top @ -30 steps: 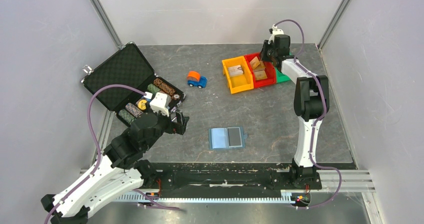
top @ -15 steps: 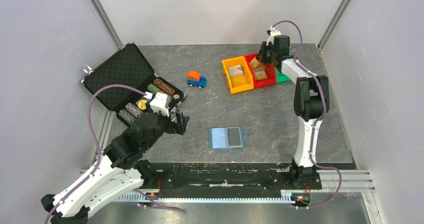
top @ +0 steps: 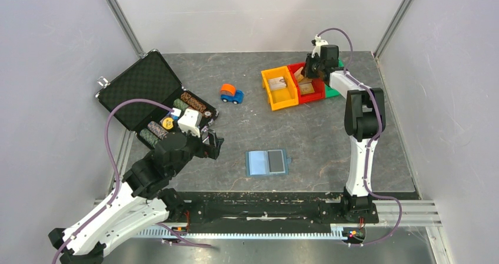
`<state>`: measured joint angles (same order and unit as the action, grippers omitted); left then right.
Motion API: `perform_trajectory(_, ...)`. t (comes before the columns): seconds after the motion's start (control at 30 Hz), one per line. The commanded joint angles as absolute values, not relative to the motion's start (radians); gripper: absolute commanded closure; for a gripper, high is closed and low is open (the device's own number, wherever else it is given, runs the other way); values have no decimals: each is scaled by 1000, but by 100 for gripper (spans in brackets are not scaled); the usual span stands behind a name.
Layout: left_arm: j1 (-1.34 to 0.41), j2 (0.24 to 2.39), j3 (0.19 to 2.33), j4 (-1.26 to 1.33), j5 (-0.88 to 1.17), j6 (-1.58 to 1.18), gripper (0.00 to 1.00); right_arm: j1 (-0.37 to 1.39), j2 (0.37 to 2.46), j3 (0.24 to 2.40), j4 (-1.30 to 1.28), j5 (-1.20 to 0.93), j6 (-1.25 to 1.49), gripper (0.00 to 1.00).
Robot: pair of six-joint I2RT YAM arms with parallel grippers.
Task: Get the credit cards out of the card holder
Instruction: Place the credit card in the storage box.
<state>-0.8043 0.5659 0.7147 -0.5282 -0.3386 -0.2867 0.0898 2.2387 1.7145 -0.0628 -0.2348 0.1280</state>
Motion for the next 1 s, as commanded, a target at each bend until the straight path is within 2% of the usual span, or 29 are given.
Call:
perform_trajectory(0.0,-805,573,717,-493,-339,-242,0,95,2249,1735,-45,-237,104,87)
perform_trajectory(0.07,-806,575,717,-492,-339,-242,0,95,2245,1735,-39,-233,99,96)
perform_trajectory(0.13,-805,575,717,-492,-339,-241,0,95,2237,1735,-30,-226,94,100)
perform_trajectory(0.97,-805,590,718,-487,-327,-241,0,57,2188,1681,50,-236,120,100)
